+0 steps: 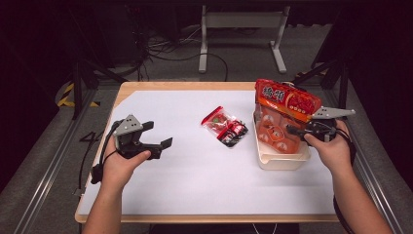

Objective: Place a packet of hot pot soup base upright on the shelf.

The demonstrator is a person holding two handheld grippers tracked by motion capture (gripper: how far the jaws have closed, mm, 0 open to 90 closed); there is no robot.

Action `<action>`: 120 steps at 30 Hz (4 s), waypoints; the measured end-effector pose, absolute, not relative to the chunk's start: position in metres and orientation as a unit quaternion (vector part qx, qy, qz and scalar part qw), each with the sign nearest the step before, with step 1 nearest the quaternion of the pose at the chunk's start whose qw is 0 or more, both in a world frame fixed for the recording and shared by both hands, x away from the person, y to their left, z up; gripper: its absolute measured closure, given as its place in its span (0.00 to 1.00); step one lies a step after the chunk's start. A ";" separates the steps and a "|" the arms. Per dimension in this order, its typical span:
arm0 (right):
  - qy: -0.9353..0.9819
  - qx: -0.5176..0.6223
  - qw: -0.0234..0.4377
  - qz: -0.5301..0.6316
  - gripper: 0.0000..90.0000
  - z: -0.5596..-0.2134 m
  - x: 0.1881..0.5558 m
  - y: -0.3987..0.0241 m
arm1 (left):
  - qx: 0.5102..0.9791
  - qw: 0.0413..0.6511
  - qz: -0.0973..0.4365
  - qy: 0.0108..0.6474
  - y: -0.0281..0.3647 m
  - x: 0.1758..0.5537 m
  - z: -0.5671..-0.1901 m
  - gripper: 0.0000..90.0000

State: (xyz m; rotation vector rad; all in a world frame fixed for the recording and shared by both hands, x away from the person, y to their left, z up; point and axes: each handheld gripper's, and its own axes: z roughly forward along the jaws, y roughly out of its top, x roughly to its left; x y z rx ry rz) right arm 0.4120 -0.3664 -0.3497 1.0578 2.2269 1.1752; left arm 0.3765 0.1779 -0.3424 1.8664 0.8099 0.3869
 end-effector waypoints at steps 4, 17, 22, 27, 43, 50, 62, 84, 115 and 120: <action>0.791 0.385 0.201 0.431 0.78 -0.356 0.411 -0.372 | 0.776 0.509 0.163 0.333 0.176 0.378 -0.343 0.12; 0.775 0.397 0.202 0.448 0.76 -0.362 0.408 -0.379 | 0.779 0.506 0.156 0.336 0.173 0.379 -0.346 0.12; 0.760 0.411 0.201 0.463 0.63 -0.363 0.406 -0.381 | 0.780 0.505 0.157 0.334 0.174 0.379 -0.346 0.12; 0.751 0.412 0.213 0.471 0.43 -0.360 0.400 -0.383 | 0.781 0.505 0.157 0.333 0.174 0.379 -0.346 0.12; 0.752 0.409 0.229 0.464 0.31 -0.353 0.363 -0.401 | 0.785 0.503 0.150 0.329 0.166 0.383 -0.348 0.12; 0.754 0.397 0.237 0.466 0.31 -0.343 0.343 -0.400 | 0.788 0.502 0.147 0.325 0.163 0.386 -0.349 0.12; 0.772 0.319 0.187 0.517 0.31 -0.342 0.323 -0.370 | 0.788 0.499 0.146 0.328 0.164 0.386 -0.351 0.12; 0.799 0.243 0.131 0.534 0.32 -0.372 0.321 -0.308 | 0.776 0.491 0.153 0.365 0.151 0.397 -0.361 0.14; 0.803 0.236 0.121 0.534 0.32 -0.379 0.323 -0.298 | 0.783 0.490 0.144 0.355 0.076 0.470 -0.405 0.24; 0.803 0.234 0.120 0.535 0.32 -0.378 0.322 -0.296 | 0.781 0.492 0.145 0.355 0.072 0.482 -0.413 0.28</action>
